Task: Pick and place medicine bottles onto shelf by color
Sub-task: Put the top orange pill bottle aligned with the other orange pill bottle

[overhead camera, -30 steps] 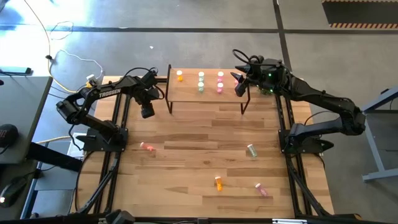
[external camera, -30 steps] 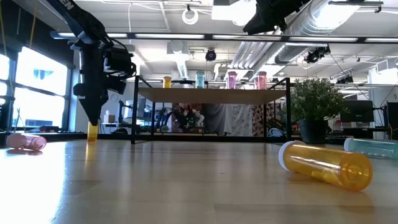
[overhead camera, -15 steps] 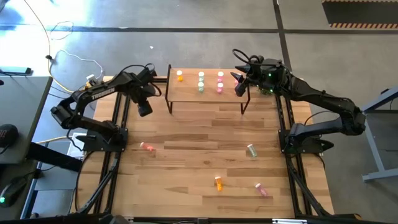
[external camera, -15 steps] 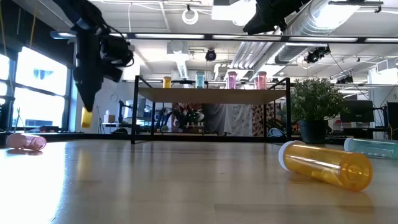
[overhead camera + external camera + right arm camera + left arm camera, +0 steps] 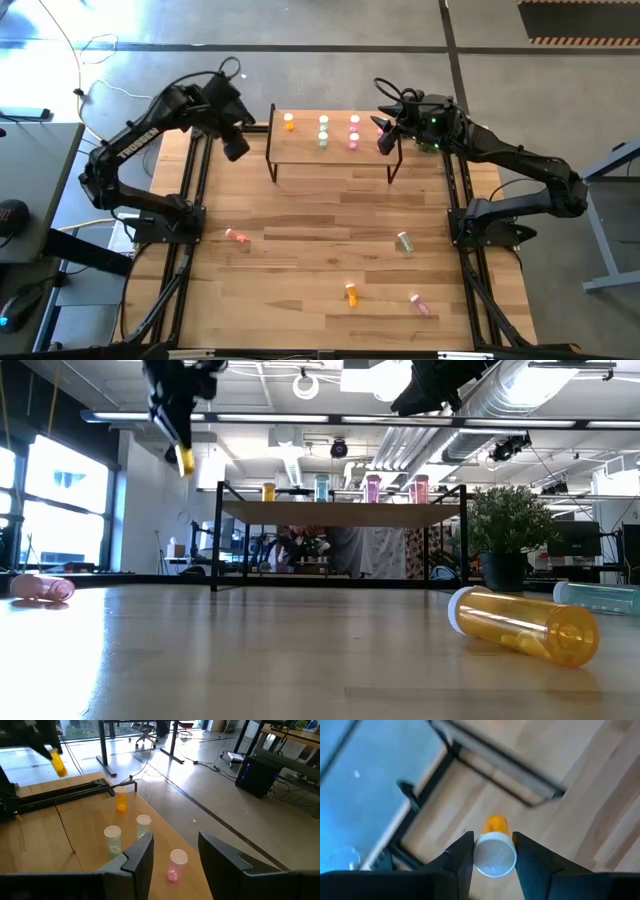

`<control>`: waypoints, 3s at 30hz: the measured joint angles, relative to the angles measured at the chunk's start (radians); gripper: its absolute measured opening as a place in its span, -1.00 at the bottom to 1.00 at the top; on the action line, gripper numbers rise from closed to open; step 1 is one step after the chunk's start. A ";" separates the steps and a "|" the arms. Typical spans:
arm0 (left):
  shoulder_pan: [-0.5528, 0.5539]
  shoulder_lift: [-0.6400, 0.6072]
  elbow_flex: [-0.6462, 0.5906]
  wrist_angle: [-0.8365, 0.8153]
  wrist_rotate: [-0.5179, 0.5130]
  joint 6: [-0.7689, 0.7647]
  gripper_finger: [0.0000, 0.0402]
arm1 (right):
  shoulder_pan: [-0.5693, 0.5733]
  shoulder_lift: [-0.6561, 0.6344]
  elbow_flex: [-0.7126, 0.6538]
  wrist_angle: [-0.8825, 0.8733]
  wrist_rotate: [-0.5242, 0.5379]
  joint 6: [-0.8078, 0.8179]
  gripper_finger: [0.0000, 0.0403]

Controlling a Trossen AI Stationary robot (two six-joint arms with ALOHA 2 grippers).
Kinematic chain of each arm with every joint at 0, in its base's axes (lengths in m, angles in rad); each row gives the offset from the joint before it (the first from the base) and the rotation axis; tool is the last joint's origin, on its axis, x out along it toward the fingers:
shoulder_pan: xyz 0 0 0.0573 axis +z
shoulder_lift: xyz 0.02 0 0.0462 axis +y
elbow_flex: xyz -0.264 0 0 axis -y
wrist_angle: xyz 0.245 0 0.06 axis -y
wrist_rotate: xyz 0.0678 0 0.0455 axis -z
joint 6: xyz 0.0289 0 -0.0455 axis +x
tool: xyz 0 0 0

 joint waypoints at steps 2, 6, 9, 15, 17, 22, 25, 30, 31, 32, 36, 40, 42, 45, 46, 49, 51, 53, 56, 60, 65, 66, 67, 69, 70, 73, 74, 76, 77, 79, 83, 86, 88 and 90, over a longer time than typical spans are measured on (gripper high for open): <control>-0.028 0.009 0.061 -0.001 -0.016 -0.022 -0.42 | 0.000 0.000 0.000 -0.003 0.000 0.000 -0.27; -0.071 0.060 0.161 0.007 -0.022 -0.038 -0.42 | 0.000 0.000 0.000 -0.016 0.000 0.000 -0.27; -0.102 0.127 0.222 0.028 -0.038 -0.036 -0.42 | 0.000 0.000 0.000 -0.026 0.000 0.000 -0.27; -0.127 0.274 0.323 0.028 -0.023 -0.021 -0.42 | 0.000 0.000 0.000 -0.032 0.000 0.000 -0.27; -0.134 0.318 0.342 0.028 -0.011 -0.012 -0.42 | 0.000 0.000 0.000 -0.033 0.000 0.000 -0.27; -0.158 0.396 0.369 0.024 -0.005 -0.011 -0.42 | 0.000 0.000 0.000 -0.036 0.000 0.000 -0.27; -0.172 0.428 0.379 0.024 0.016 -0.011 -0.42 | 0.000 0.000 0.000 -0.036 0.000 0.000 -0.27; -0.190 0.465 0.380 0.027 0.014 -0.003 -0.42 | 0.000 0.000 0.000 -0.037 0.000 0.000 -0.27; -0.193 0.473 0.380 0.027 0.020 -0.003 -0.42 | 0.000 0.000 0.000 -0.037 0.000 0.000 -0.27; -0.193 0.480 0.380 0.027 0.024 -0.003 -0.42 | 0.000 0.000 0.000 -0.037 0.000 0.002 -0.27; -0.191 0.499 0.380 0.028 0.027 0.012 -0.42 | 0.000 0.000 0.000 -0.037 0.000 0.010 -0.27; -0.189 0.513 0.380 0.035 0.014 0.023 -0.42 | 0.000 0.000 0.000 -0.037 0.000 0.010 -0.27; -0.183 0.517 0.380 0.034 0.014 0.023 -0.42 | 0.000 0.000 0.000 -0.037 0.000 0.010 -0.27; -0.176 0.521 0.380 0.034 0.008 0.026 -0.42 | 0.000 0.000 0.000 -0.037 0.000 0.010 -0.27; -0.176 0.525 0.380 0.033 0.005 0.026 -0.42 | 0.000 0.000 0.000 -0.037 0.000 0.010 -0.27; -0.169 0.526 0.380 0.032 0.000 0.025 -0.42 | 0.000 0.000 0.000 -0.037 0.000 0.010 -0.27; -0.170 0.525 0.380 0.032 0.008 0.026 -0.42 | 0.000 0.000 0.000 -0.037 0.000 0.010 -0.27; -0.170 0.526 0.380 0.032 0.017 0.026 -0.42 | 0.000 0.000 0.000 -0.037 0.000 0.010 -0.27; -0.170 0.525 0.380 0.032 0.017 0.026 -0.42 | 0.000 0.000 0.000 -0.037 0.000 0.010 -0.27; -0.170 0.525 0.380 0.032 0.017 0.026 -0.42 | 0.000 0.000 0.000 -0.037 0.000 0.010 -0.27; -0.170 0.525 0.380 0.022 0.003 0.027 -0.42 | 0.000 0.000 0.000 -0.037 0.000 0.010 -0.27; -0.170 0.525 0.380 0.015 0.002 0.034 -0.42 | 0.000 0.000 0.000 -0.037 0.000 0.010 -0.27; -0.169 0.525 0.380 0.007 0.002 0.043 -0.42 | 0.000 0.000 0.000 -0.037 0.000 0.010 -0.27; -0.170 0.525 0.380 -0.004 0.002 0.049 -0.42 | 0.000 0.000 0.000 -0.037 0.000 0.010 -0.27; -0.169 0.525 0.380 -0.005 0.002 0.049 -0.42 | 0.000 0.000 0.000 -0.037 0.000 0.010 -0.27; -0.170 0.525 0.380 0.006 -0.004 0.049 -0.42 | 0.000 0.000 0.000 -0.037 0.000 0.010 -0.27; -0.170 0.525 0.380 0.010 -0.008 0.049 -0.42 | 0.000 0.000 0.000 -0.037 0.000 0.010 -0.27; -0.170 0.525 0.380 0.019 -0.014 0.049 -0.42 | 0.000 0.000 0.000 -0.037 0.000 0.010 -0.27; -0.169 0.526 0.380 0.025 -0.014 0.049 -0.42 | 0.000 0.000 0.000 -0.037 0.000 0.010 -0.27; -0.169 0.533 0.380 0.023 -0.013 0.053 -0.42 | 0.000 0.000 0.000 -0.037 0.000 0.010 -0.27; -0.170 0.545 0.381 0.012 -0.018 0.058 -0.42 | 0.000 0.000 0.000 -0.037 0.000 0.010 -0.27; -0.170 0.545 0.381 0.017 -0.025 0.059 -0.41 | 0.000 0.000 0.000 -0.037 0.000 0.010 -0.27; -0.170 0.545 0.381 0.018 -0.026 0.060 -0.41 | 0.000 0.000 0.000 -0.037 0.000 0.010 -0.27; -0.170 0.546 0.381 0.020 -0.026 0.060 -0.41 | 0.000 0.000 0.000 -0.037 0.000 0.010 -0.27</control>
